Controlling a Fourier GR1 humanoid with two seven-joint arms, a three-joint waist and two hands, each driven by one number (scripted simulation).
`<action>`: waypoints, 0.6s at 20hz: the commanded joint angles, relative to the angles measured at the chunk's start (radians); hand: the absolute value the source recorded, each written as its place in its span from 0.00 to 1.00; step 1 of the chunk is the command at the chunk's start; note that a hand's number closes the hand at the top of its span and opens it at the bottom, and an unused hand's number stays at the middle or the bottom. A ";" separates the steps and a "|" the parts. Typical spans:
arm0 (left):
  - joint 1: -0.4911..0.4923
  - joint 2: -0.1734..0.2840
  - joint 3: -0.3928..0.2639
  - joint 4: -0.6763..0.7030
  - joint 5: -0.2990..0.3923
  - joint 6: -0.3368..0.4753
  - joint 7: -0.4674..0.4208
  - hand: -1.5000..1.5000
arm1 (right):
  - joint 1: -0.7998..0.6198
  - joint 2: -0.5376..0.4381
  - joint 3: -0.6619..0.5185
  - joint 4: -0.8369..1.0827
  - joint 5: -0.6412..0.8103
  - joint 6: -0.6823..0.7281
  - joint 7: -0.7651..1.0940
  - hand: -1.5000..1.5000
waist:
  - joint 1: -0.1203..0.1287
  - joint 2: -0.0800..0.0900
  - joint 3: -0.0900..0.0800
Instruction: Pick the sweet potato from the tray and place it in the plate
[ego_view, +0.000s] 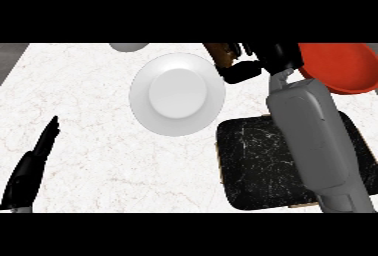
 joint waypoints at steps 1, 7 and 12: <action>-0.019 -0.018 0.001 0.024 -0.025 0.011 -0.004 0.50 | -0.081 0.073 0.001 0.080 -0.002 0.009 0.065 1.00 | -0.001 0.001 0.000; -0.029 -0.015 -0.002 0.014 -0.028 -0.009 -0.006 0.50 | -0.202 0.128 0.094 0.346 -0.015 -0.076 0.113 1.00 | 0.016 0.004 0.000; -0.048 -0.006 0.014 0.047 -0.009 -0.040 -0.018 0.50 | -0.268 0.129 0.197 0.573 -0.109 -0.209 0.073 1.00 | 0.038 0.009 0.000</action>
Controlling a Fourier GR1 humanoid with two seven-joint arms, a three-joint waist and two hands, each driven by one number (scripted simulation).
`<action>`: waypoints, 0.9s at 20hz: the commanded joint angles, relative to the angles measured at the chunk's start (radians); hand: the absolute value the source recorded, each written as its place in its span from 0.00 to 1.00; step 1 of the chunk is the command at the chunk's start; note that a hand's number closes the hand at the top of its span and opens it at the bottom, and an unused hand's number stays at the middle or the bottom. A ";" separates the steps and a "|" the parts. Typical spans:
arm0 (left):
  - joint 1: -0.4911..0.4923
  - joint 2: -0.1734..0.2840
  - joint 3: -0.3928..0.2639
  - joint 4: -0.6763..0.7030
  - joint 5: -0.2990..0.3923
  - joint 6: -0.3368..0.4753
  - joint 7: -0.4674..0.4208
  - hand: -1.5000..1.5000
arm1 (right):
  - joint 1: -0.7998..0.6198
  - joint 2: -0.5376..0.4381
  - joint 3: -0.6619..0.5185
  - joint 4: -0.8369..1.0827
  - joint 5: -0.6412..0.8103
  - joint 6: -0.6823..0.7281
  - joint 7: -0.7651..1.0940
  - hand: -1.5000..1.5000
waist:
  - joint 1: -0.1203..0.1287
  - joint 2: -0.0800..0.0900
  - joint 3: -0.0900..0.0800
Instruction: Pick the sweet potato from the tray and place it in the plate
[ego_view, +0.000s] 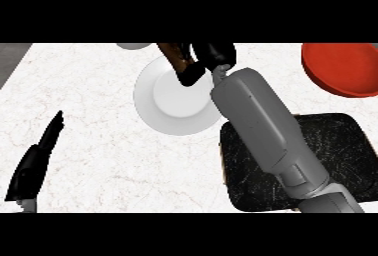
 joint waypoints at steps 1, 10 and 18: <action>-0.003 0.014 0.004 -0.055 0.017 -0.034 0.049 0.50 | 0.003 0.008 0.081 0.169 -0.066 -0.118 -0.070 1.00 | 0.016 0.003 0.001; -0.060 -0.042 -0.041 -0.017 -0.029 0.000 0.057 0.50 | -0.044 0.008 0.150 0.336 -0.343 -0.224 0.031 0.00 | 0.044 0.006 0.000; -0.079 -0.030 -0.015 0.047 -0.032 -0.003 0.007 0.50 | -0.048 0.009 0.077 0.338 -0.498 -0.421 -0.167 0.00 | 0.039 0.011 0.001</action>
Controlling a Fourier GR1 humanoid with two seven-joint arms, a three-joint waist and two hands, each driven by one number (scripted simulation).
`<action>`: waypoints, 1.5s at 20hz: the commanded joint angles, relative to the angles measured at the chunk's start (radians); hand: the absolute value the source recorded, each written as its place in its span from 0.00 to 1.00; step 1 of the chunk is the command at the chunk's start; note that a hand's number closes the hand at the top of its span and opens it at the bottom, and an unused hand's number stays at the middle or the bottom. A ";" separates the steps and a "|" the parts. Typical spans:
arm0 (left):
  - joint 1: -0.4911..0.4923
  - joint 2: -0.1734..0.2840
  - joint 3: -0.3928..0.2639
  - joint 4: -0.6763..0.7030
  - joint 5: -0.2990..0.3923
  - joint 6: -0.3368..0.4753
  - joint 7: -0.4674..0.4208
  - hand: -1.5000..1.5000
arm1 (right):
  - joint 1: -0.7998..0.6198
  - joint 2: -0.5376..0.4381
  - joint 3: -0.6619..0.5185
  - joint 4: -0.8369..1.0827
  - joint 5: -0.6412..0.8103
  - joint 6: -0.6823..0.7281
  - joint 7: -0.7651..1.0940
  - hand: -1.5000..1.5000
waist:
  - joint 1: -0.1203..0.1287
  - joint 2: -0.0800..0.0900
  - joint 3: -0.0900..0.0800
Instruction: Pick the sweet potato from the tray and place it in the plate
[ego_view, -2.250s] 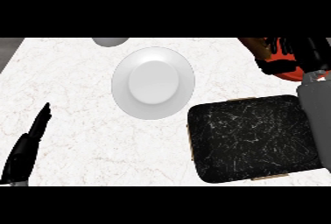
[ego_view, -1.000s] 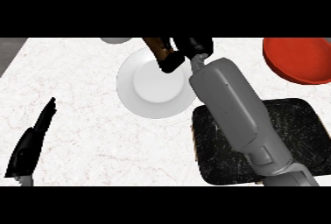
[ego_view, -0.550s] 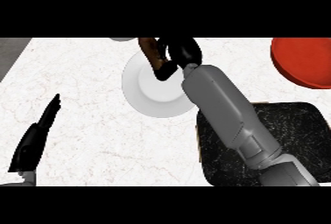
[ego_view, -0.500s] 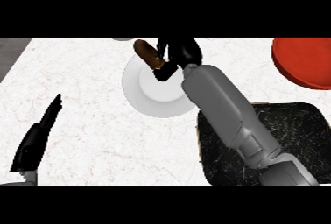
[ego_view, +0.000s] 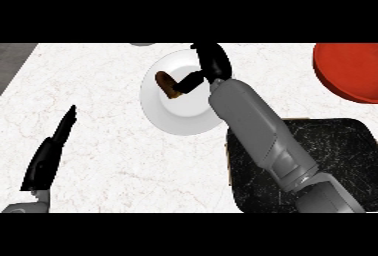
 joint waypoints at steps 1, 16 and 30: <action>0.020 0.017 0.016 -0.024 0.017 -0.021 -0.001 0.50 | 0.018 0.000 -0.040 -0.036 -0.104 -0.111 -0.079 0.00 | -0.007 -0.006 0.001; 0.112 -0.001 0.042 -0.090 0.023 -0.013 0.016 0.50 | 0.204 -0.155 -0.374 -0.084 -0.347 0.037 -0.457 0.00 | -0.065 -0.016 0.001; 0.053 0.029 0.112 0.016 0.045 -0.066 -0.054 0.50 | 0.194 -0.404 -0.467 0.146 -0.349 0.320 -0.660 0.00 | -0.057 -0.010 0.001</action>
